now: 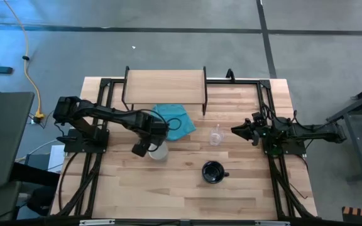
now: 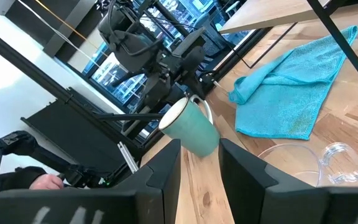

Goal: Stack small to large cups/mugs on shelf
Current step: Put the light blue mug on the shelf

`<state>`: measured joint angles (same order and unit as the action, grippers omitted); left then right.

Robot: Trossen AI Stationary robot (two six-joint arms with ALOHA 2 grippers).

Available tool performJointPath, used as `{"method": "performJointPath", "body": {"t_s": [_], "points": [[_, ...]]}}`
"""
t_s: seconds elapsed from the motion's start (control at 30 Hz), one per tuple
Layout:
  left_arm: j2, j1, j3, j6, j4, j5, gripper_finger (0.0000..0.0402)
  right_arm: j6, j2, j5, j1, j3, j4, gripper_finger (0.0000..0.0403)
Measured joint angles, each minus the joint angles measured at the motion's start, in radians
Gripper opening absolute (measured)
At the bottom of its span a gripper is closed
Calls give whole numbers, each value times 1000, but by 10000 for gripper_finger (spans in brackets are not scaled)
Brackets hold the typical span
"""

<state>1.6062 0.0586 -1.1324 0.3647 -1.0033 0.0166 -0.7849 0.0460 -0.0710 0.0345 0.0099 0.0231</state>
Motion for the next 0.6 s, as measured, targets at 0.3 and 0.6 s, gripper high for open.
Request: {"method": "performJointPath", "body": {"t_s": [0.3,0.6], "points": [[0,-11,0,-326,-5,1,170,12,0,0,0,0,-1,101],[0,-111,0,-383,-21,-20,166,34,0,15,0,0,-4,101]]}}
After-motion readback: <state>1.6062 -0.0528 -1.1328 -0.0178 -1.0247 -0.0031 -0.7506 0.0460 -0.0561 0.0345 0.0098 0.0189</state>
